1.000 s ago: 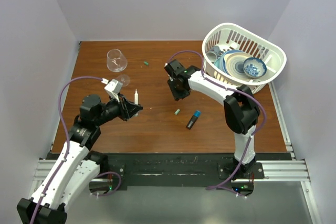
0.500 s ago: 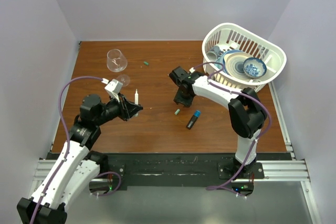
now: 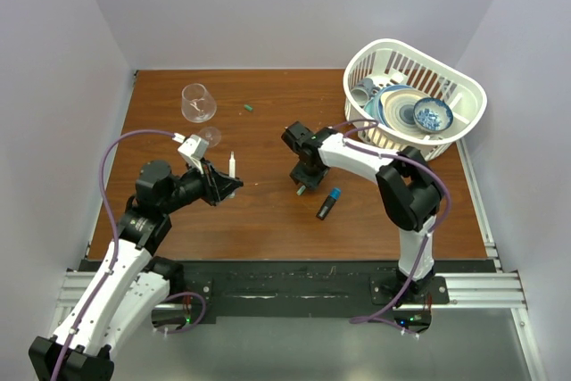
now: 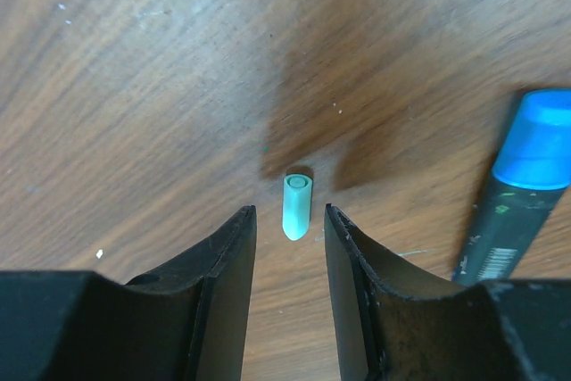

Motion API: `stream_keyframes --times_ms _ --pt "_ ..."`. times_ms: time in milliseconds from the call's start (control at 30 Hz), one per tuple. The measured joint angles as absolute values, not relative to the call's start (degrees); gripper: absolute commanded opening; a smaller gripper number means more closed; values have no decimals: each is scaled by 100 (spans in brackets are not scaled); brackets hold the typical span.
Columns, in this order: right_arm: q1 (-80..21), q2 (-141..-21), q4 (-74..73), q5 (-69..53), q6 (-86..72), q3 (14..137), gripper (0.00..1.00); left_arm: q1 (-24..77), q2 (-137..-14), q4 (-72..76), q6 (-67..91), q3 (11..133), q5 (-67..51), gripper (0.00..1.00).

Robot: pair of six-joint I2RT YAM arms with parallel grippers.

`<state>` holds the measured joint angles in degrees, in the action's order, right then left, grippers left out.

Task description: Insert the pens into the pen caps

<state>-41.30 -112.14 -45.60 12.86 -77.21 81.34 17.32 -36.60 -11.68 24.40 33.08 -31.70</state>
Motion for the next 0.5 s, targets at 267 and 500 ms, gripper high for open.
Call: stream_keyframes --times_ms 267,500 --pt "-4174 -11452 -4646 1315 -7983 8176 40 1732 -3651 -1168 2440 3308 -3192 0" --pt "-4209 -11502 -4744 1444 -8062 8230 36 1732 -3614 -1170 2440 3308 -3190 0"
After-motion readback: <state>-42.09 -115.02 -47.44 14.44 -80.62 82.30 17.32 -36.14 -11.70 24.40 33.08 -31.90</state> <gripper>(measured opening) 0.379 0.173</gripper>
